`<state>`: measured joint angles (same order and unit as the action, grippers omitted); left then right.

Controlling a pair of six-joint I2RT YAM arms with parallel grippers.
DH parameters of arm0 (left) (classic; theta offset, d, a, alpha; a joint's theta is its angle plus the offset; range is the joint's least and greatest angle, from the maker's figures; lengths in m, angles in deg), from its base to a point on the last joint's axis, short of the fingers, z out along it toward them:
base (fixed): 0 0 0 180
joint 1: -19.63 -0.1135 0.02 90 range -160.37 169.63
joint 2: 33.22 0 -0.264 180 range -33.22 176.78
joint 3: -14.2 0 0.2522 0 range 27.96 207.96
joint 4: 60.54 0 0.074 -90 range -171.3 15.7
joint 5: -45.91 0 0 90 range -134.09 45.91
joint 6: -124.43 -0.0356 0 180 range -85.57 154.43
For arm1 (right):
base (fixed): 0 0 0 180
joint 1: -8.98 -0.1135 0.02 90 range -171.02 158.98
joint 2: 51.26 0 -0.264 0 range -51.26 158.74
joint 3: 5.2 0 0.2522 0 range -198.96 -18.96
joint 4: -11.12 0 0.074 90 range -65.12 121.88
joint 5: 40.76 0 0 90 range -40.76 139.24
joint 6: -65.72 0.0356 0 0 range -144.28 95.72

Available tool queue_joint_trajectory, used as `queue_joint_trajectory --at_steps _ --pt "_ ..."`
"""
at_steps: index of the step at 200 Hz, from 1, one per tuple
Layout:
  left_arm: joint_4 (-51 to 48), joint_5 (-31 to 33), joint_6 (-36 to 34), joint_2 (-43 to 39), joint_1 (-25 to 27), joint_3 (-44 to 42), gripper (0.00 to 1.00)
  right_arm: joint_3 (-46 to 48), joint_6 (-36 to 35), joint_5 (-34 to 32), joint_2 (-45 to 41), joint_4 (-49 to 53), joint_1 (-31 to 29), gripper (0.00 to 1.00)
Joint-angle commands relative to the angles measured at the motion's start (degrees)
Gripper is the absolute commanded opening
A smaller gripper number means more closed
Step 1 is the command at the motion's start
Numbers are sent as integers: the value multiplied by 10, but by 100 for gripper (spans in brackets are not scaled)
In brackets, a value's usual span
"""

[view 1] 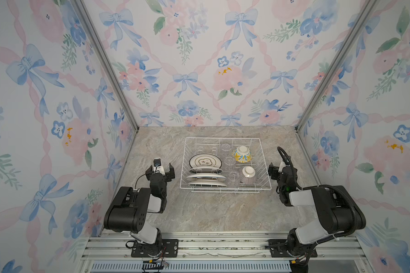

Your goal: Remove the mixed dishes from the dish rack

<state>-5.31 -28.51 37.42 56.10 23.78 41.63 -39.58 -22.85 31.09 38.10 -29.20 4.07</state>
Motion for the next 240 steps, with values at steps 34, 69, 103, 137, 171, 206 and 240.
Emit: queue_joint_trajectory --at_steps 34,69,103,137,171,206,240 --pt "9 -11 -6 5 -2 -3 98 -8 1 7 -5 0 2 97" --pt "9 -12 -5 5 -3 -2 98 -8 2 9 -5 0 3 97" --pt "9 -38 -12 7 -6 -1 98 -9 2 10 -5 1 3 97" --pt "9 -55 -19 6 -7 -1 98 -9 2 9 -5 2 3 96" --pt "9 -54 -19 5 -6 -2 98 -8 1 9 -5 1 2 97" --pt "10 -47 -21 3 -3 -3 98 -10 -5 -10 -7 3 -6 97" --pt "-3 -7 -26 -28 9 -5 98 -10 -13 -29 -23 15 -18 97"
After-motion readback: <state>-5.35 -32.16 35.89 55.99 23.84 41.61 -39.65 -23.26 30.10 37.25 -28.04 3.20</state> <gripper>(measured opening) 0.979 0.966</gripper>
